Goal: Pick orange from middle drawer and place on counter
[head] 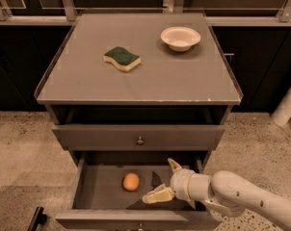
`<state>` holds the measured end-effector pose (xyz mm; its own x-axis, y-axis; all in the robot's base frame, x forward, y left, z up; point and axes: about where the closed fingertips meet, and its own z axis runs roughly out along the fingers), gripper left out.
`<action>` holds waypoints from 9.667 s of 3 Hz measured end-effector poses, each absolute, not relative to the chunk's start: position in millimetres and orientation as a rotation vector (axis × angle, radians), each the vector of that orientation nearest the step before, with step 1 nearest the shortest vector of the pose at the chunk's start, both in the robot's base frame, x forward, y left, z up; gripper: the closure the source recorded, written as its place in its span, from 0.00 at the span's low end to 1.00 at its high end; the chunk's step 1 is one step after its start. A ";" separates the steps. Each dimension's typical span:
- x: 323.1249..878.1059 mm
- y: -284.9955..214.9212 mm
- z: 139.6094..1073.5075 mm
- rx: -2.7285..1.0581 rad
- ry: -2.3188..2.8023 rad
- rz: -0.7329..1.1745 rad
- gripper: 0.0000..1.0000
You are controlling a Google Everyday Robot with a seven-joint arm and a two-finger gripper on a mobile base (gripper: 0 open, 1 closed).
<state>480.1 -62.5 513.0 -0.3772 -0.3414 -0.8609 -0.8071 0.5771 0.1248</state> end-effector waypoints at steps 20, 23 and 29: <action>549.3 -6.2 444.4 -0.843 1.857 0.719 1.00; 474.0 -21.9 517.2 -0.974 1.801 1.000 1.00; 401.2 -68.6 812.2 -1.228 1.511 0.619 1.00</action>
Offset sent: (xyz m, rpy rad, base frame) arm 0.0152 0.0207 -0.0094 0.0346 -0.0112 0.0099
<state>401.2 -68.6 812.2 0.0706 -0.3769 -0.9236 -0.9167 0.3405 -0.2091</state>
